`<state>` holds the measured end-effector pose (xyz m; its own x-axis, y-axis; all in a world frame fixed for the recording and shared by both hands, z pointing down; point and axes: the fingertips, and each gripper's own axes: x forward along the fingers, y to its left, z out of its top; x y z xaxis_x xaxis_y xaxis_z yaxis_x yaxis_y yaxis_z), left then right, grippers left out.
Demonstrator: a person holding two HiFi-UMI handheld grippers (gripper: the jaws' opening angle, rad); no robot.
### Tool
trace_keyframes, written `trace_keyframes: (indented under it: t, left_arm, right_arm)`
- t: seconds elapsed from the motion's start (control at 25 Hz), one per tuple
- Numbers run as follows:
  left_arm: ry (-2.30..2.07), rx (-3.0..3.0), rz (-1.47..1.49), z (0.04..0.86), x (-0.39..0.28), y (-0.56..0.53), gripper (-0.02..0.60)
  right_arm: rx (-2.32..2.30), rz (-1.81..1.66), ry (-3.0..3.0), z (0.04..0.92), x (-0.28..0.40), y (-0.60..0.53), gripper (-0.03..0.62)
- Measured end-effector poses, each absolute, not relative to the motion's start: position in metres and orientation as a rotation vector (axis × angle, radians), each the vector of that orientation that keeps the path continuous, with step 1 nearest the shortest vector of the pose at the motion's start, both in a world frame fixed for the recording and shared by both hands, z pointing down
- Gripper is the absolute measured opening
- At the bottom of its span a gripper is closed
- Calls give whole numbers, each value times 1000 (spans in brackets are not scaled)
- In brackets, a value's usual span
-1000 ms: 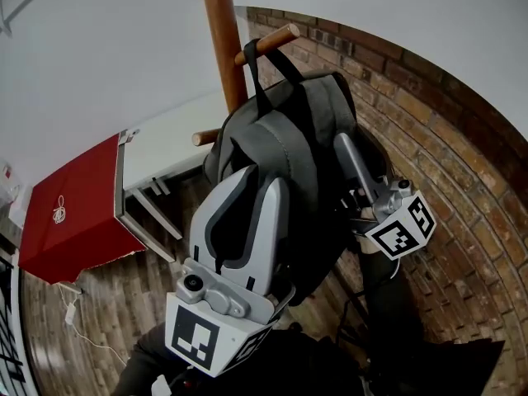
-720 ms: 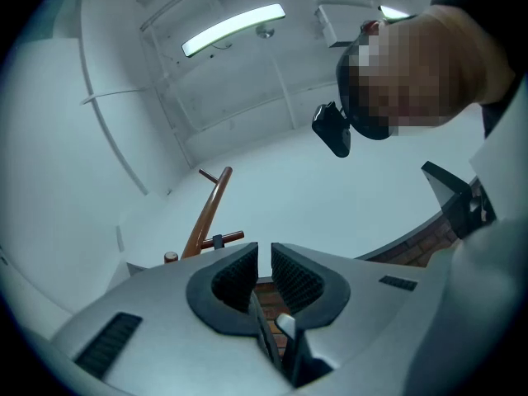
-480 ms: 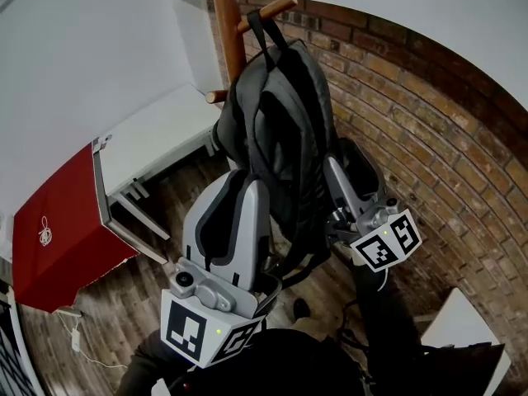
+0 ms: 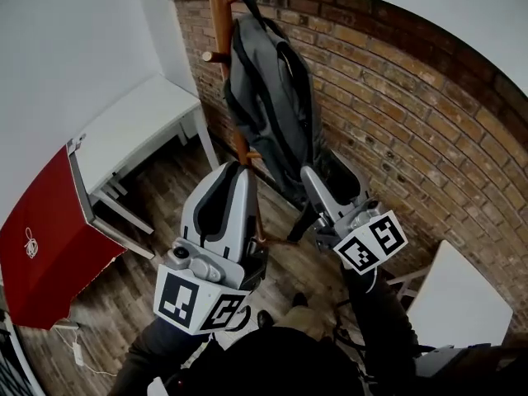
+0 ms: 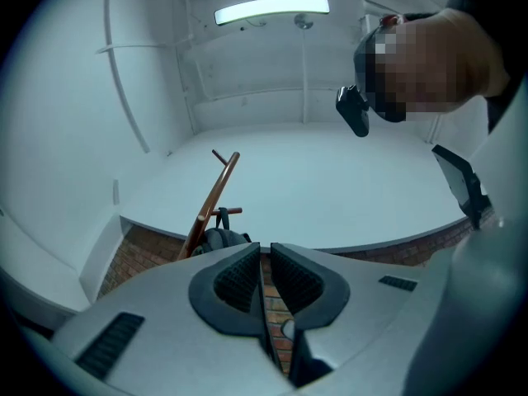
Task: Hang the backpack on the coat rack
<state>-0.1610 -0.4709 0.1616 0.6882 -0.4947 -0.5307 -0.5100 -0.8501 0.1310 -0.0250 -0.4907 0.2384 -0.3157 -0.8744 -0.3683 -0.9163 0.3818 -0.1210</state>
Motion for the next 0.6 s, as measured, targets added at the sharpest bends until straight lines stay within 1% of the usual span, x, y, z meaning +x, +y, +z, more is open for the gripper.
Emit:
trace_keyframes:
  t: [0.28,0.36,0.4,0.52,0.6]
  left_arm:
    - [791,-2929,729,199,-144,-463,19]
    - [783,-2938,701,205,-139,-460,11]
    - [781,-2941,684,208,-136,-457,9]
    - [776,-2958,622,217,-128,-448,9]
    - [772,-2972,579,224,-122,-444,9]
  right_arm:
    - [-1603,115,2352,247,-43,-464,207]
    - [-1602,128,2383,248,-48,-458,197]
    - [-1605,131,2395,250,-49,-455,183]
    - [-1610,122,2419,254,-52,-445,61]
    - [-1605,127,2429,255,-53,-438,22]
